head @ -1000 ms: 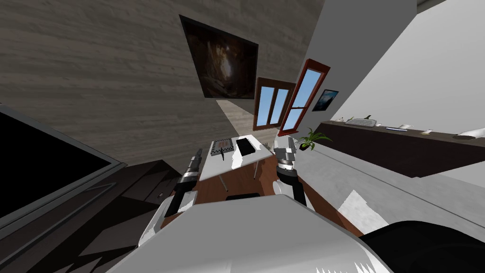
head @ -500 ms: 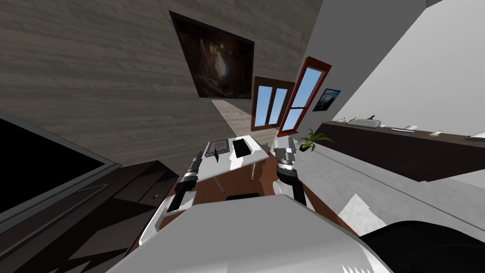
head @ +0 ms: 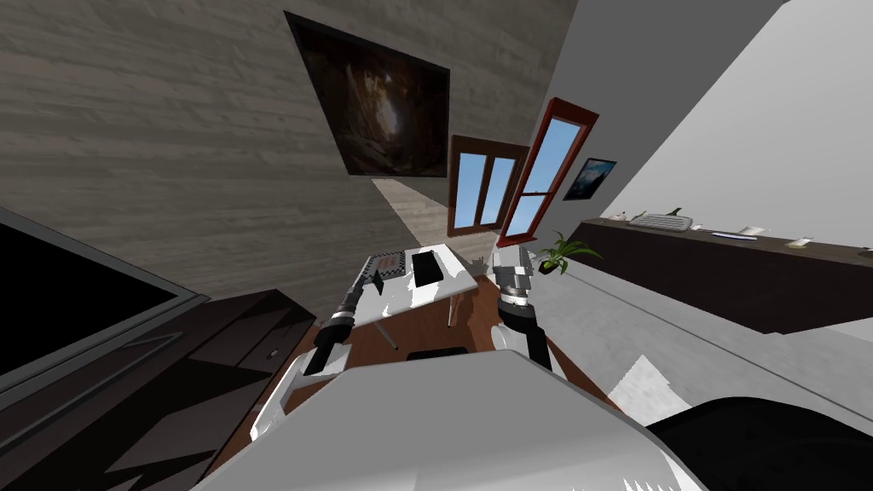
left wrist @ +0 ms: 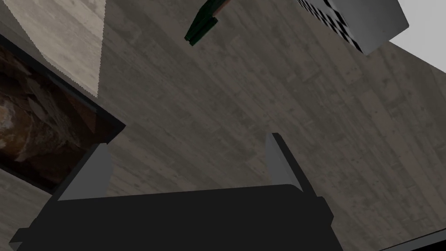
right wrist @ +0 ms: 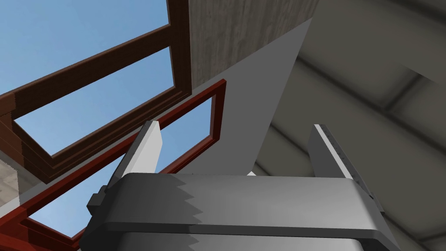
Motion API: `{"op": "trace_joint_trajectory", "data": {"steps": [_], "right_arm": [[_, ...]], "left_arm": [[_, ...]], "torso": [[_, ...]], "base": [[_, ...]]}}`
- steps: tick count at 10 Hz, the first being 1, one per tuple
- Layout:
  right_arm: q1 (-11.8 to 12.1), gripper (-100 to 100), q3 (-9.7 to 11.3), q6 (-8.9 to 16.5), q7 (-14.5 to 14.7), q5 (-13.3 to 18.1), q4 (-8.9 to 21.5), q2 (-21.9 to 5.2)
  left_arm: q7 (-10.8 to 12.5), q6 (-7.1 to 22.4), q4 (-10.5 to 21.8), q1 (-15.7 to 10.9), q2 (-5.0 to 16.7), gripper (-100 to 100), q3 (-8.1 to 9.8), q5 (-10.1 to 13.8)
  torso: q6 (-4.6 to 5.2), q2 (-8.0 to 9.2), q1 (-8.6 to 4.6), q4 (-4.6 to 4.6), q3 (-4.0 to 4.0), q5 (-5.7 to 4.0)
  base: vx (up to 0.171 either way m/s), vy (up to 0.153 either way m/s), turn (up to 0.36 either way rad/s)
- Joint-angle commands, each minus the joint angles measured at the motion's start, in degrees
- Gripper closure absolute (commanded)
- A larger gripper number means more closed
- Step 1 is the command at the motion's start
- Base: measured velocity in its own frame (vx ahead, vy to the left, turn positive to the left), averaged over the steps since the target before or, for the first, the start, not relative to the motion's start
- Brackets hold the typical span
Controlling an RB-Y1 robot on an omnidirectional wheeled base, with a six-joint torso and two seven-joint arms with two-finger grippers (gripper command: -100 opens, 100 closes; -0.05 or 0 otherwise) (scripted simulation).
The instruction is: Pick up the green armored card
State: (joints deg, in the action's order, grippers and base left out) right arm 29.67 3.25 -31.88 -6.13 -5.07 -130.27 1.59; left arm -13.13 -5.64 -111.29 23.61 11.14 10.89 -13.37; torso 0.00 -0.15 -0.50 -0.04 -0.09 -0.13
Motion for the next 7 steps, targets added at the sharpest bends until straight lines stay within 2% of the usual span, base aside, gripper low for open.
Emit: {"op": "trace_joint_trajectory", "data": {"steps": [1, 6, 7], "right_arm": [[0.0, 0, 0.0, 0.0, 0.0, 0.0, 0.0, 0.0], [0.0, 0, 0.0, 0.0, 0.0, 0.0, 0.0, 0.0], [0.0, 0, 0.0, 0.0, 0.0, 0.0, 0.0, 0.0]], "left_arm": [[-0.4, 1.7, 1.5, -0.5, 0.8, -100, 0.66, -0.4], [-1.9, 6.3, 4.8, -1.6, 3.2, -100, 2.00, -2.0], [-1.7, 5.6, 4.4, -1.5, 2.7, -100, 1.80, -1.8]], "torso": [[0.00, 0.00, 0.00, 0.00, 0.00, 0.00], [0.00, -0.03, 0.05, -0.01, -0.02, 0.01], [0.00, 0.01, 0.08, 0.00, 0.01, 0.01]], "base": [[0.041, -0.131, 0.024], [0.041, -0.122, 0.018], [0.009, -0.054, 0.009]]}}
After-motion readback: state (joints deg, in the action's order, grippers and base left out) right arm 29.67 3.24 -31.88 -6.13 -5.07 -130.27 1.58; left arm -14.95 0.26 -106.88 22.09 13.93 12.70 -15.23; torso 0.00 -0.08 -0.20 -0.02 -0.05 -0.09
